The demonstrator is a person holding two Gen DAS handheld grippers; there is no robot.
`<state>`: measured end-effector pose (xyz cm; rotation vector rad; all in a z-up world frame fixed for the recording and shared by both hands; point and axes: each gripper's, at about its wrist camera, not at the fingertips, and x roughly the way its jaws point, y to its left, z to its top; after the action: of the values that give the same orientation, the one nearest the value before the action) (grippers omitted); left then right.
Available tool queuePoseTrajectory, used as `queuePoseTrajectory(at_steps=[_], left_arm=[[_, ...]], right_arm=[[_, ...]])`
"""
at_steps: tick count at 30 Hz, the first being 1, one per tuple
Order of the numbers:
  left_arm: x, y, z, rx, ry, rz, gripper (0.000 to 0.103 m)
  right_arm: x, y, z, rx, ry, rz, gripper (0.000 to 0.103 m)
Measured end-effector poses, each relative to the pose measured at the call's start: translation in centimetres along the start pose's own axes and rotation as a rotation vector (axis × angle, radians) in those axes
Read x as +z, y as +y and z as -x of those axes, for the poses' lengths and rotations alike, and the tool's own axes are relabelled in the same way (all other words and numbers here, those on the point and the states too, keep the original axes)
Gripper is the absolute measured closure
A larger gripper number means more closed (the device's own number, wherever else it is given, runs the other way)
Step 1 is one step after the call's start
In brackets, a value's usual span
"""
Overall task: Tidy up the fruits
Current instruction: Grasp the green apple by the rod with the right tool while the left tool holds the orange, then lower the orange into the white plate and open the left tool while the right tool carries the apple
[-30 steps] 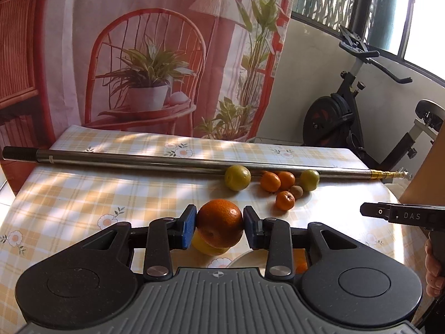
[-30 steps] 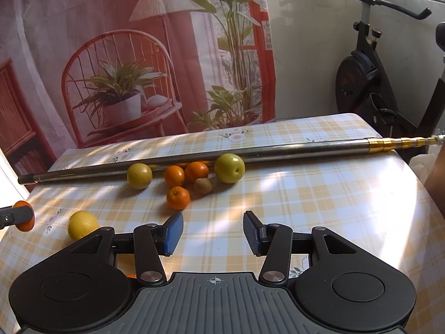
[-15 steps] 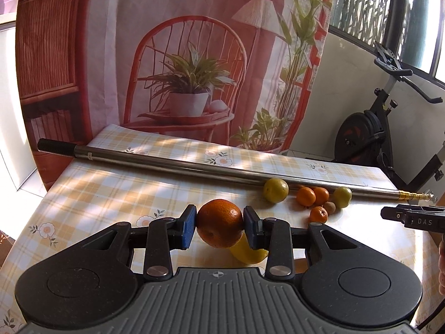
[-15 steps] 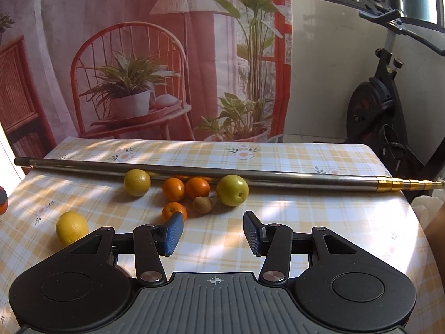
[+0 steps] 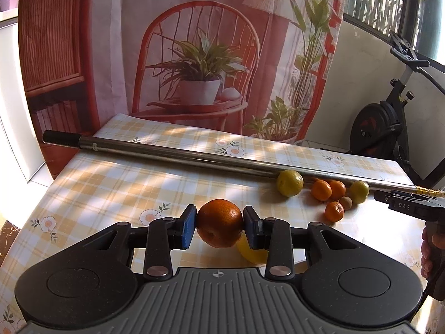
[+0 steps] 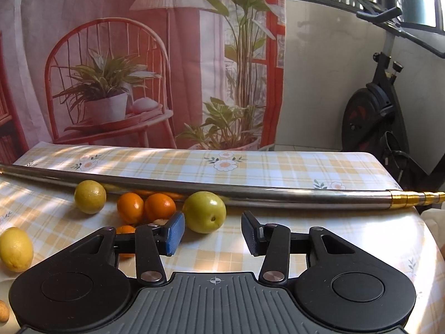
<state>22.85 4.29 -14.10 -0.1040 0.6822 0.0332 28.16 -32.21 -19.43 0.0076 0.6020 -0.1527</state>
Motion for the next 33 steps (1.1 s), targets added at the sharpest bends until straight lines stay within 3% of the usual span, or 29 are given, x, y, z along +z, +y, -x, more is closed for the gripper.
queuePoseTrajectory(at_steps=[6, 12, 18, 25, 33], left_arm=[[-0.2, -0.3, -0.6, -0.013, 0.029, -0.009, 0.065], [-0.4, -0.2, -1.2, -0.028, 0.069, 0.01, 0.065], [-0.4, -0.6, -1.7, -0.043, 0.091, -0.004, 0.065], [-0.2, -0.6, -1.6, -0.039, 0.096, 0.0, 0.065], [-0.2, -0.9, -0.2, -0.065, 0.062, -0.005, 0.065]], right_arm=[[0.4, 0.1, -2.9, 0.031, -0.013, -0.036, 0.061], [0.4, -0.8, -5.7, 0.059, 0.028, -0.147, 0.056], [0.4, -1.0, -6.7, 0.112, 0.072, -0.217, 0.059], [0.1, -1.3, -5.6, 0.118, 0.097, -0.283, 0.059], [-0.1, -1.6, 0.2, 0.151, 0.054, -0.334, 0.059]])
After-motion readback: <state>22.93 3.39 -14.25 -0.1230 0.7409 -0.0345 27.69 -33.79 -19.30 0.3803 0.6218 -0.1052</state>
